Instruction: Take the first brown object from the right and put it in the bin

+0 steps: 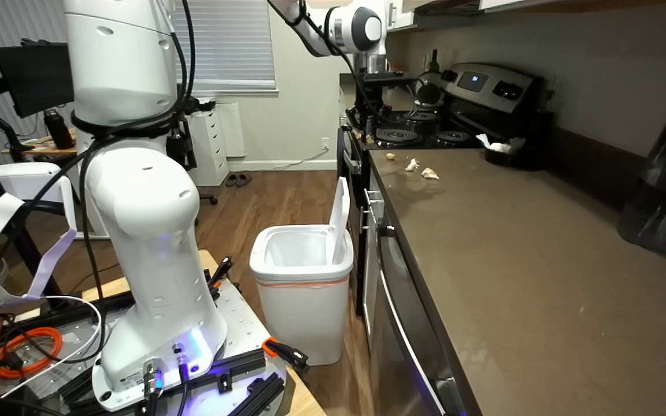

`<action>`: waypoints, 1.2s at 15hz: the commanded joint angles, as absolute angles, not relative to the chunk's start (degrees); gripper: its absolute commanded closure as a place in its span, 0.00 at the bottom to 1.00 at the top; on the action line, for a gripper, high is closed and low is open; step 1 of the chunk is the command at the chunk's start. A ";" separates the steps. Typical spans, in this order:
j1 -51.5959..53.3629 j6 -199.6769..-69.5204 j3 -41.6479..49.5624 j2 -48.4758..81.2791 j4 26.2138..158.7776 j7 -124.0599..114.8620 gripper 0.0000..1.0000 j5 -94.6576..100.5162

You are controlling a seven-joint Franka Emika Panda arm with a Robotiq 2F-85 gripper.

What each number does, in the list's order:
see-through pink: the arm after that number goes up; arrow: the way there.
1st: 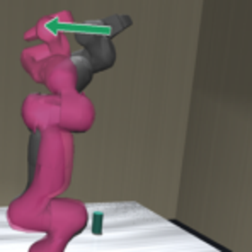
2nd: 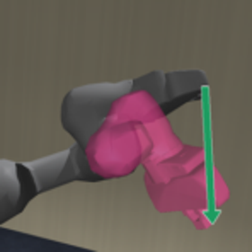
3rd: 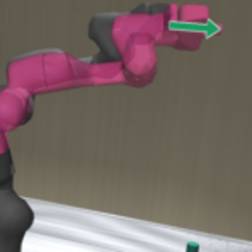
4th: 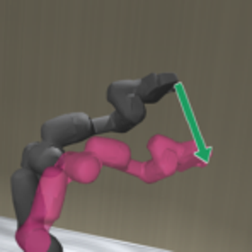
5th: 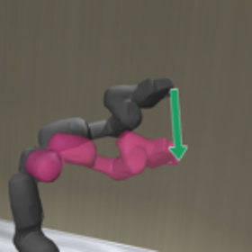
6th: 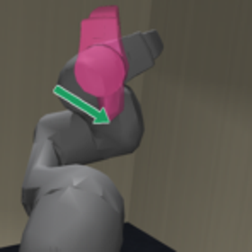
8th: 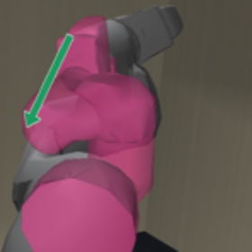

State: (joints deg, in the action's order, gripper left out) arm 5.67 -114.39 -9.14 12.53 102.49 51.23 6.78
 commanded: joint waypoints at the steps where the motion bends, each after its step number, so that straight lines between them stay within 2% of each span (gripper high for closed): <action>1: 6.91 -109.84 -10.46 15.72 97.01 54.64 0.93 6.81; 8: 10.22 -103.89 -13.22 19.74 90.73 60.38 0.93 7.77; 9: 10.62 -103.46 -13.40 19.99 90.42 60.58 0.45 7.94; 10: 10.87 -103.02 -13.64 19.93 90.13 61.21 0.45 7.78; 16: 11.20 -99.84 -13.63 19.37 88.29 62.10 0.07 7.51; 18: 10.98 -99.40 -13.38 19.06 87.88 62.02 0.01 7.48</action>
